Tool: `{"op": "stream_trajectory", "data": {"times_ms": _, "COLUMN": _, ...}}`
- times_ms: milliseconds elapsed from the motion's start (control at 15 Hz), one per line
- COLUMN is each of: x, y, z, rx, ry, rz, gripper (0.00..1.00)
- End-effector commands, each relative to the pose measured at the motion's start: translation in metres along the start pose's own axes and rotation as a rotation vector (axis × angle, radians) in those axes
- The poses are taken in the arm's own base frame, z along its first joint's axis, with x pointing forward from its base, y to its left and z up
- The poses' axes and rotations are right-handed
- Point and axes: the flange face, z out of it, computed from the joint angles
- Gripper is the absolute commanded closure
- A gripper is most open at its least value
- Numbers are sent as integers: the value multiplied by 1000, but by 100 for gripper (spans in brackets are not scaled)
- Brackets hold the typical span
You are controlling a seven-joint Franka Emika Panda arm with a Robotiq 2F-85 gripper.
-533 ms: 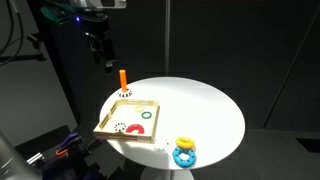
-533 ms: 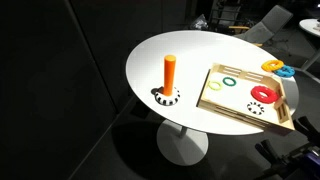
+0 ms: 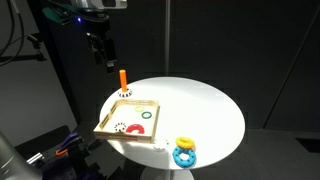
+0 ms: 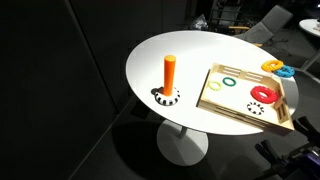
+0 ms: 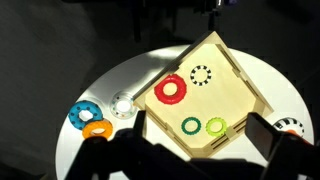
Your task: Move the red ring from the tray to the table
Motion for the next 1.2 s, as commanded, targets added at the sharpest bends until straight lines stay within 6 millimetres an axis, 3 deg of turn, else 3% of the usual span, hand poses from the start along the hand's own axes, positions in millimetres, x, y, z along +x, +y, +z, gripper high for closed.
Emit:
{"op": "stream_trajectory", "data": {"times_ms": 0, "x": 26, "y": -7, "z": 6, "rx": -16, "ry": 21, "rz": -10, "gripper": 0}}
{"op": "stream_trajectory", "data": {"times_ms": 333, "x": 62, "y": -25, "z": 41, "rx": -54, "ry": 48, "rz": -44, "gripper": 0}}
{"op": "stream_trajectory", "data": {"times_ms": 800, "x": 83, "y": -35, "z": 97, "rx": -64, "ry": 35, "rz": -50, "gripper": 0}}
{"op": "stream_trajectory", "data": {"times_ms": 867, "x": 79, "y": -34, "z": 90, "rx": -64, "ry": 28, "rz": -67, "gripper": 0}}
{"op": "stream_trajectory", "data": {"times_ms": 1133, "x": 81, "y": -33, "z": 97, "rx": -64, "ry": 17, "rz": -67, "gripper": 0}}
